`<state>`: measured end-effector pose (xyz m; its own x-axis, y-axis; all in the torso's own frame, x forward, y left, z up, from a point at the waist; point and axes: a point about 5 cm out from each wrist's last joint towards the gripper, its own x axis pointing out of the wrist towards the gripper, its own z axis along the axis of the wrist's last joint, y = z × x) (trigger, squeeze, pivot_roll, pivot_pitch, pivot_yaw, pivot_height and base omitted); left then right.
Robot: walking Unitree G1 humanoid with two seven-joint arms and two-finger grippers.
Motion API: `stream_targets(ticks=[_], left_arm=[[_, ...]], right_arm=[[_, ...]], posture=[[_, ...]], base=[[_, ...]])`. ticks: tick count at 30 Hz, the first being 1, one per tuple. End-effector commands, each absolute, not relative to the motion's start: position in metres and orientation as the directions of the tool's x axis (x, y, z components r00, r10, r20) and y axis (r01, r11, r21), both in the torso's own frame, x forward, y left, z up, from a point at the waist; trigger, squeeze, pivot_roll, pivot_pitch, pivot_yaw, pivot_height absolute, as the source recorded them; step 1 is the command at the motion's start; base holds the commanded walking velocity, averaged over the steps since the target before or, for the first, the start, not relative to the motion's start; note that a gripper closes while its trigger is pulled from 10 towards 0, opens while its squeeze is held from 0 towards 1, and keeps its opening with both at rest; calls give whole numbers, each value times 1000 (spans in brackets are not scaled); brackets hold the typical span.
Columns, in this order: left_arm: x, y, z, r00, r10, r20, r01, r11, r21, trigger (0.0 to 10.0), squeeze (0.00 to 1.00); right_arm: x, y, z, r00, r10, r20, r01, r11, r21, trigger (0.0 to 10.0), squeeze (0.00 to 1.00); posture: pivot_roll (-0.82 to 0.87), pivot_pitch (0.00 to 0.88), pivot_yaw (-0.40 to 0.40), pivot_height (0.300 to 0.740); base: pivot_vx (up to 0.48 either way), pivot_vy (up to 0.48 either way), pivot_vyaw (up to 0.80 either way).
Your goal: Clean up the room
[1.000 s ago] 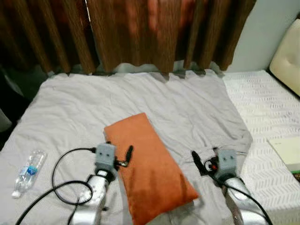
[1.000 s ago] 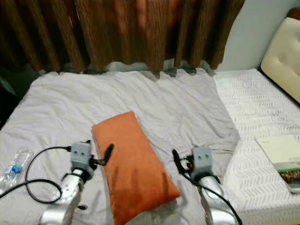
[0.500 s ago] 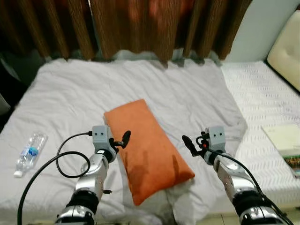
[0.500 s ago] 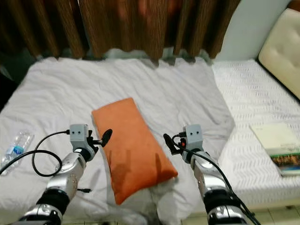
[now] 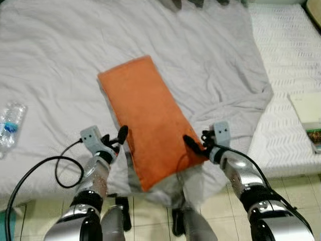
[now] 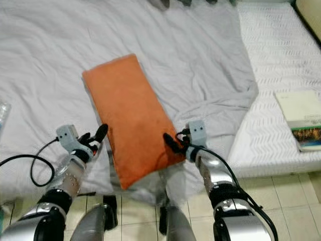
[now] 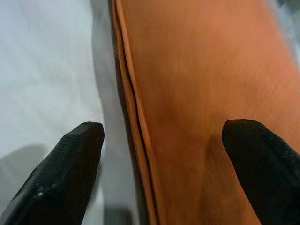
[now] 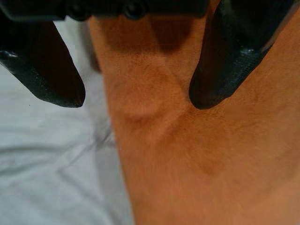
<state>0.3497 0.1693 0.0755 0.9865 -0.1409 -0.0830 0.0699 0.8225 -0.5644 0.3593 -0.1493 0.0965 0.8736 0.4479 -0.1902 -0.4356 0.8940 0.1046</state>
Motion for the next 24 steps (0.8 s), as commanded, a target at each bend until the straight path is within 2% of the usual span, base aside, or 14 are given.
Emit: stream_targets(ticks=[1, 2, 3, 6, 11, 14, 19, 20, 21, 22, 23, 24], left_arm=[[342, 161, 65, 980, -180, -80, 90, 771, -631, 10000, 0], [342, 161, 65, 980, -180, -80, 90, 771, -631, 10000, 0], [342, 150, 67, 972, -232, -40, 145, 726, -673, 10000, 0], [340, 135, 67, 952, -306, -15, 206, 676, -708, 10000, 0], [337, 121, 61, 936, -349, -50, 202, 648, -734, 10000, 0], [332, 101, 53, 909, -404, -96, 180, 592, -786, 10000, 0], [322, 91, 36, 885, -418, -205, 107, 610, -785, 10000, 0], [320, 91, 32, 884, -402, -238, 80, 632, -771, 8863, 0], [319, 91, 29, 881, -395, -262, 70, 655, -753, 0, 0], [317, 91, 27, 877, -389, -282, 63, 675, -735, 0, 0], [316, 89, 26, 872, -395, -288, 71, 686, -724, 0, 0], [316, 89, 26, 872, -395, -288, 71, 686, -724, 0, 0]], right_arm=[[355, -148, 87, 846, 483, -228, -461, 876, 142, 10000, 0], [355, -148, 87, 846, 483, -228, -461, 876, 142, 10000, 0], [355, -145, 90, 835, 510, -208, -487, 860, 151, 10000, 0], [356, -141, 94, 824, 537, -182, -512, 842, 167, 10000, 0], [355, -136, 94, 809, 560, -179, -532, 827, 183, 10000, 0], [354, -132, 91, 797, 574, -185, -534, 814, 227, 10000, 0], [353, -133, 86, 796, 568, -212, -513, 817, 262, 10000, 0], [353, -133, 84, 794, 567, -221, -511, 818, 262, 10000, 0], [352, -134, 83, 792, 564, -231, -509, 821, 260, 10000, 0], [352, -135, 81, 797, 553, -244, -497, 829, 257, 10000, 0], [351, -136, 79, 803, 537, -257, -479, 839, 258, 0, 0], [351, -136, 79, 803, 537, -257, -479, 839, 258, 0, 0]], posture=[[-130, 639, -103, 740], [-130, 639, -103, 740], [-131, 644, -103, 740], [-127, 640, -97, 740], [-129, 640, -95, 740], [-128, 637, -94, 740], [-135, 633, -95, 740], [-137, 633, -96, 740], [-137, 633, -96, 740], [-138, 633, -97, 740], [-139, 632, -96, 740], [-139, 632, -96, 740]], base=[[0, 0, 0], [0, 0, 0], [0, 0, 0], [0, 0, 0], [0, 0, 0], [0, 0, 0], [0, 0, 0], [0, 0, 0], [0, 0, 0], [0, 0, 0], [0, 0, 0], [0, 0, 0]])
